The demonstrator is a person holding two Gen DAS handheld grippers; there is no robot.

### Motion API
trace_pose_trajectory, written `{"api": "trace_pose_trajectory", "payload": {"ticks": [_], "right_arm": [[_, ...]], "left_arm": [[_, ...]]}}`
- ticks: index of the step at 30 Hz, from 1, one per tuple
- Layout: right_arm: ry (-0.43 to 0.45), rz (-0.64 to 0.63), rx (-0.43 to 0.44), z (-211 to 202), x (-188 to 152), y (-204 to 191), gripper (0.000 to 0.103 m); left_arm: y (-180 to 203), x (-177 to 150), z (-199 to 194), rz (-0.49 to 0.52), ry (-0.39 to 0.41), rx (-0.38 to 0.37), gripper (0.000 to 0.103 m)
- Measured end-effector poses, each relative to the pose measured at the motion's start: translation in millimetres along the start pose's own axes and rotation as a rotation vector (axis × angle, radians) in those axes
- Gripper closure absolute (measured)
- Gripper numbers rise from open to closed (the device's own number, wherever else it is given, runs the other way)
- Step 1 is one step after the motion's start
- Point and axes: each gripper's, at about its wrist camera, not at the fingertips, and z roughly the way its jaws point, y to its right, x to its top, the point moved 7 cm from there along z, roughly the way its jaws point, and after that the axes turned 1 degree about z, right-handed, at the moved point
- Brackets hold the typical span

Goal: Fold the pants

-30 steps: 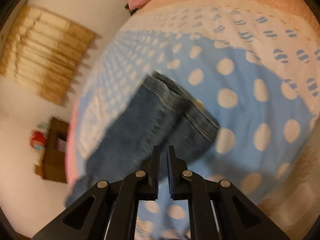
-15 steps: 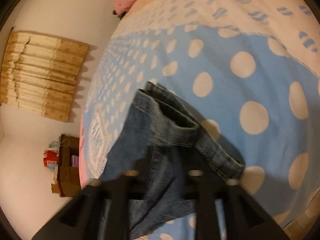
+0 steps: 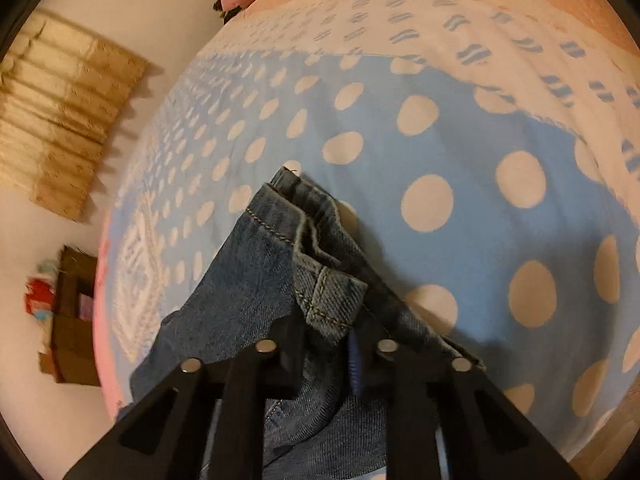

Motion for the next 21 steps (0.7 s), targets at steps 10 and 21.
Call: {"api": "trace_pose_trajectory", "payload": {"ticks": [10, 21], "right_arm": [[0.269, -0.26, 0.362, -139, 27, -114, 0.094], [0.052, -0.123, 0.126, -25, -51, 65, 0.089]], "left_arm": [[4, 3, -4, 0.014, 0.001, -0.011, 0.083], [-7, 5, -6, 0.026, -0.046, 0.006, 0.081]]}}
